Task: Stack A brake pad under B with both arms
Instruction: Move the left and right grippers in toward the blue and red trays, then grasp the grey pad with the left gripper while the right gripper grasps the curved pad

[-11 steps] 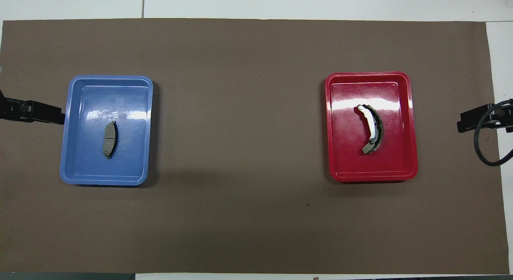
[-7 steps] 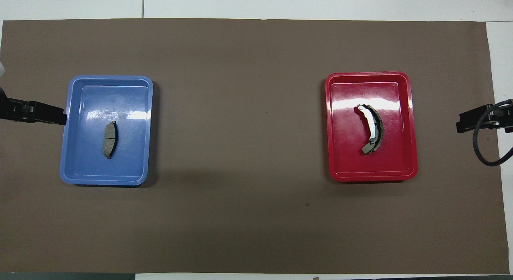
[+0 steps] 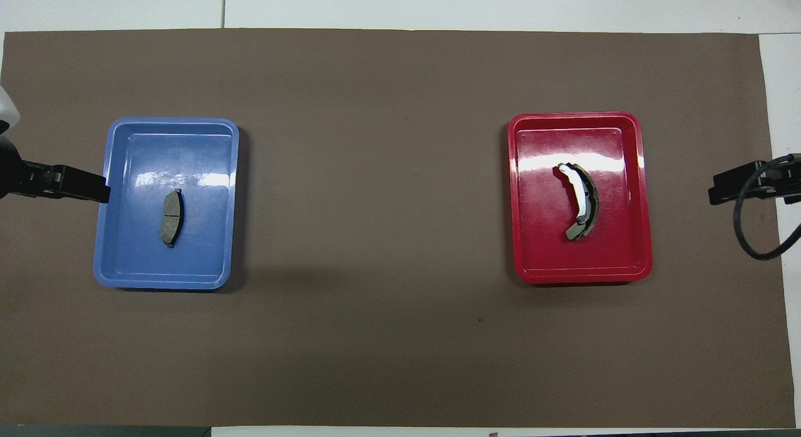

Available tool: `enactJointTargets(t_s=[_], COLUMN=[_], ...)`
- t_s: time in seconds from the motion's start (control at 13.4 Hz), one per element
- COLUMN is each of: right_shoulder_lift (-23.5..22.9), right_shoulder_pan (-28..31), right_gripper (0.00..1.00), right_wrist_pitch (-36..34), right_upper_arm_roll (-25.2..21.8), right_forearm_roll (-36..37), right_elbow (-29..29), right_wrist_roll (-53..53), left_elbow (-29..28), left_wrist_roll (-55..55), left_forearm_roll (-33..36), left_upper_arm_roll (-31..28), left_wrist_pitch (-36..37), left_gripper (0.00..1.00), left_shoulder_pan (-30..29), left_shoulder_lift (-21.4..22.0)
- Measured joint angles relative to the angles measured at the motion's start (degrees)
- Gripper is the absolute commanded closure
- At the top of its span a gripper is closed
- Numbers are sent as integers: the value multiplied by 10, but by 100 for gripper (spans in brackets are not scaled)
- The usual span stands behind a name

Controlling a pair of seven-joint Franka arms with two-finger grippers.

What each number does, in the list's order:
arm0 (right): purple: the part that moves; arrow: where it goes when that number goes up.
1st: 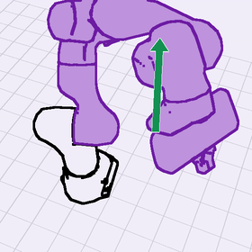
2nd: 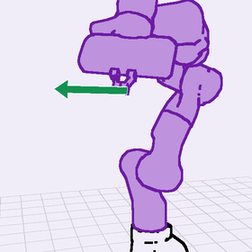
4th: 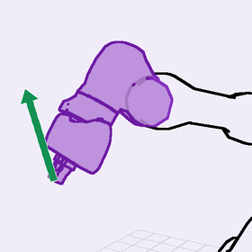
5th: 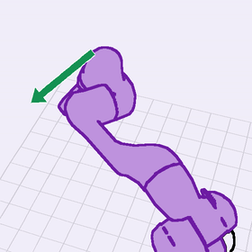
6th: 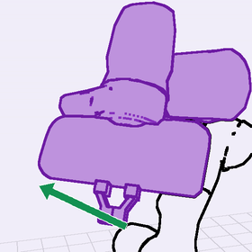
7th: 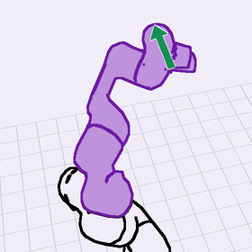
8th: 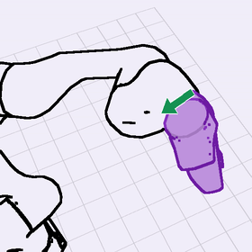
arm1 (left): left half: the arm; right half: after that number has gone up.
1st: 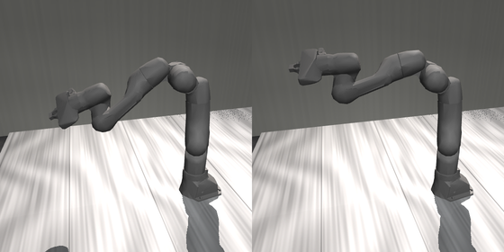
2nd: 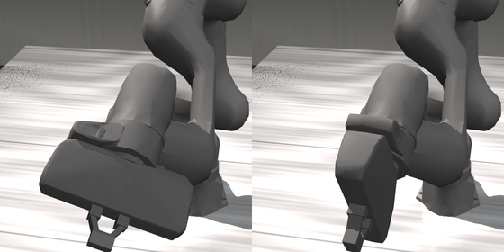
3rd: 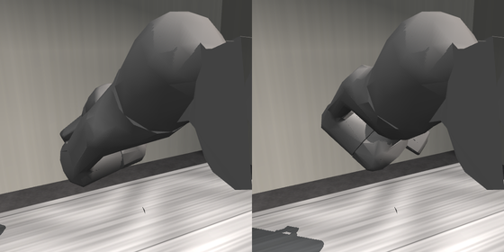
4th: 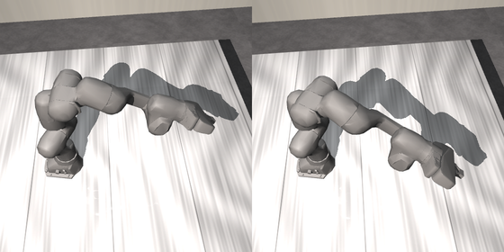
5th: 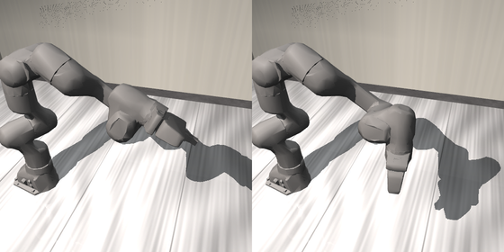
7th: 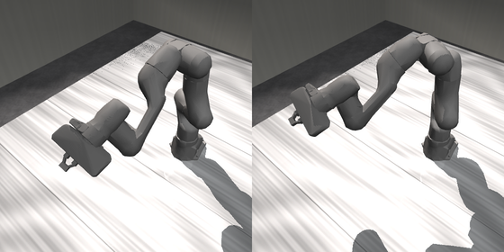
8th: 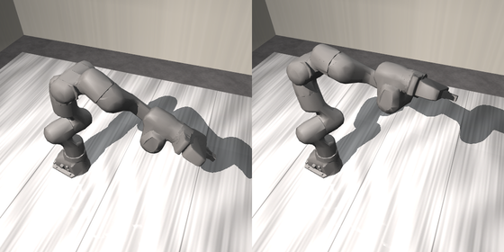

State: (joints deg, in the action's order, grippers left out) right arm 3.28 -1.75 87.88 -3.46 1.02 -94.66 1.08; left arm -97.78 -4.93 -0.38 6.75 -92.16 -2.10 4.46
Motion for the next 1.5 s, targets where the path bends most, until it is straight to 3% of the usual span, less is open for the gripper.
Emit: enactJointTargets(t_s=[0.37,0.75,1.2,1.5], right_shoulder_lift=[-11,-59,-103,-113], right_shoulder_pan=[-34,-40,-60,-67], right_gripper=[1,1,4,8], right_wrist_pitch=[75,171,337,371], right_upper_arm_roll=[2,2,2,2], right_forearm_roll=[0,0,-1,-1], right_elbow=[-31,-82,-186,-226], right_wrist_roll=[0,0,0,0], left_elbow=[-130,-267,-316,-338], left_wrist_roll=[-33,-57,-57,-57], left_forearm_roll=[0,0,0,0], left_upper_arm_roll=[-13,-31,-31,-31], left_wrist_pitch=[-139,-323,-430,-478], left_gripper=[0,0,0,4], left_shoulder_pan=[-2,-6,-6,-6], left_shoulder_lift=[-1,-15,-85,-117])
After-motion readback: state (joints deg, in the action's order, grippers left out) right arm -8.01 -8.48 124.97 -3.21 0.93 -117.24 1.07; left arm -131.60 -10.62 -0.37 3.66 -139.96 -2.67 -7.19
